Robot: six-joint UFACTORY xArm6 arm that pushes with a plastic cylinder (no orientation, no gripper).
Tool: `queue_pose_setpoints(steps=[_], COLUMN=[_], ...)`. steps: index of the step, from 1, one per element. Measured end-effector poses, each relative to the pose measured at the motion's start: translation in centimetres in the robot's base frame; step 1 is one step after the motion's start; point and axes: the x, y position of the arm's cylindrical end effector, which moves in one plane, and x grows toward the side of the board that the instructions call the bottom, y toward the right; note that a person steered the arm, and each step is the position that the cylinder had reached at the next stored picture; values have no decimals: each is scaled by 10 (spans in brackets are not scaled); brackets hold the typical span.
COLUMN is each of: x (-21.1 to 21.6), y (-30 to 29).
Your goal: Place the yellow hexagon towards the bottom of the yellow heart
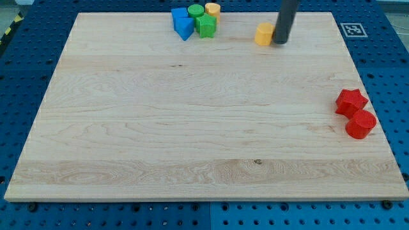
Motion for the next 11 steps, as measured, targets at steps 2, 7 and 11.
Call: queue_pose_setpoints(steps=[2, 7, 11], x=[7, -26, 23], y=[-17, -89, -10])
